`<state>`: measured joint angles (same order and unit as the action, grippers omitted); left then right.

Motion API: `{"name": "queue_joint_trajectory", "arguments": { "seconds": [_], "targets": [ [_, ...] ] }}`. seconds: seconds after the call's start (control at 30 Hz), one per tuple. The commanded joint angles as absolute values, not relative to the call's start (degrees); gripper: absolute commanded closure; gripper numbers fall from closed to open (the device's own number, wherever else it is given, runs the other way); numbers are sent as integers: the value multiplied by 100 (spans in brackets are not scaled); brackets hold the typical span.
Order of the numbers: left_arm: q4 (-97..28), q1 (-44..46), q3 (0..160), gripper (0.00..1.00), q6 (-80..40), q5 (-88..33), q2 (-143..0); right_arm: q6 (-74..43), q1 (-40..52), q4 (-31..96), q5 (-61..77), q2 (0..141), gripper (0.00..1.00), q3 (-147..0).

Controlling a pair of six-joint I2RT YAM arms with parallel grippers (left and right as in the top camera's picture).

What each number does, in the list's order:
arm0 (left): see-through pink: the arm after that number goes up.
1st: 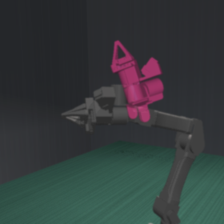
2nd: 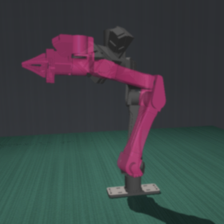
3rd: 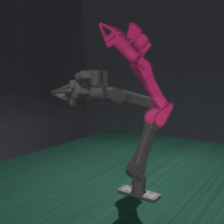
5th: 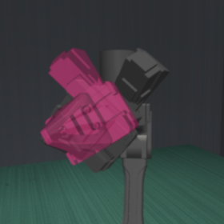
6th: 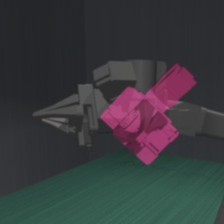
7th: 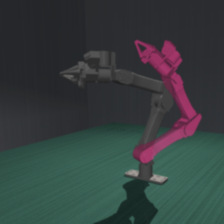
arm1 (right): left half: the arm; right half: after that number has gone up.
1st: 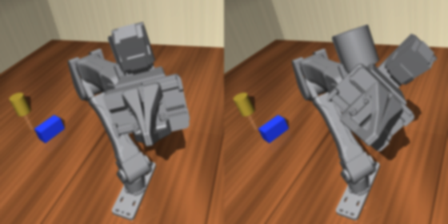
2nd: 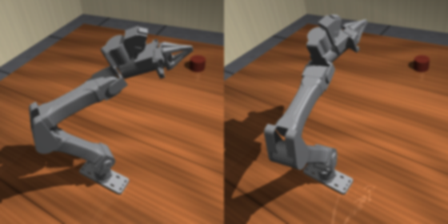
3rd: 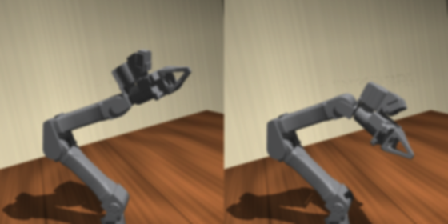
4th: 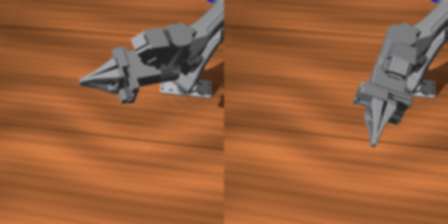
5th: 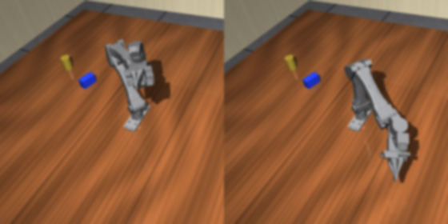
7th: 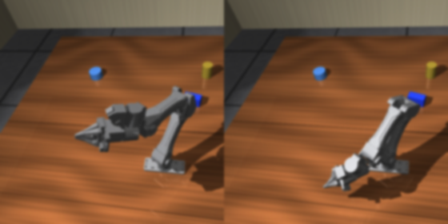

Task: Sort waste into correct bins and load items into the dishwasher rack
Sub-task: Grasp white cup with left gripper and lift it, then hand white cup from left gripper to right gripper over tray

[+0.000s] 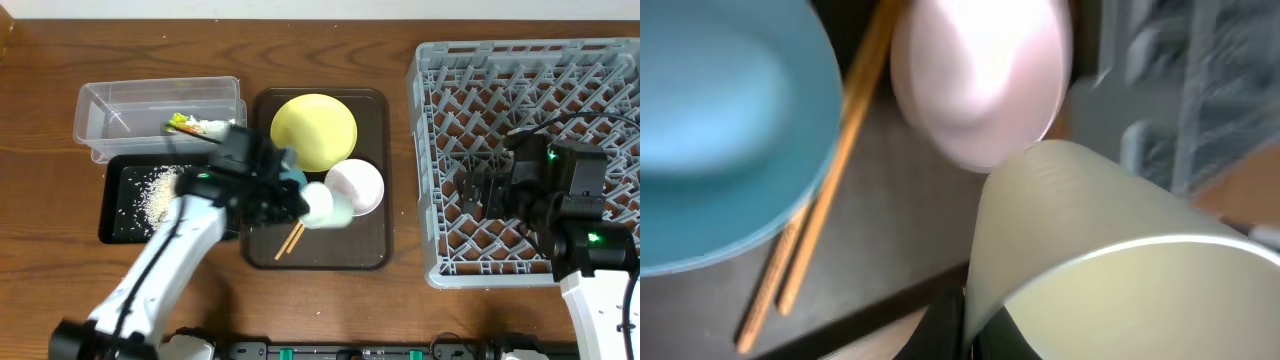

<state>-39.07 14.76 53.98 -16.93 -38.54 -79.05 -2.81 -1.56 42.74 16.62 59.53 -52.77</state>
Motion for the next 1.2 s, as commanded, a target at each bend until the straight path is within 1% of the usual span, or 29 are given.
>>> {"name": "queue_joint_trajectory", "arguments": {
  "seconds": [0.0, 0.1, 0.17, 0.33, 0.47, 0.63, 0.83, 1.0, 1.17],
  "targets": [
    [-3559, 851, 5509, 94, -1984, -4525, -7854, -338, -64, 4119, 2080, 6158, 1, -5384],
    [-2950, 517, 5509, 94, -2143, -5201, -8077, -301, -8, 3933, 2821, 6412, 1, -5384],
    [-2423, 395, 5509, 94, -2305, -5927, -8357, -244, 73, 3798, 3301, 6606, 1, -5384],
    [-965, 412, 5509, 94, -2978, -7546, -9205, 224, 427, 3363, 4698, 7168, 1, -5384],
    [-34, 489, 5509, 94, -3420, -8405, -9649, 421, 790, 3024, 5218, 7607, 3, -5384],
    [320, 550, 5509, 94, -3507, -8805, -9699, 794, 1122, 2281, 6095, 8149, 10, -5384],
    [314, 578, 5509, 94, -3529, -8958, -9699, 845, 1356, 1135, 6342, 8626, 8, -5384],
    [316, 635, 5509, 94, -3524, -8934, -9699, 843, 1476, 130, 7201, 8827, 10, -5384],
    [316, 646, 5509, 94, -3527, -8934, -9699, 775, 1627, -454, 7511, 8829, 11, -5384]
  ]
}}
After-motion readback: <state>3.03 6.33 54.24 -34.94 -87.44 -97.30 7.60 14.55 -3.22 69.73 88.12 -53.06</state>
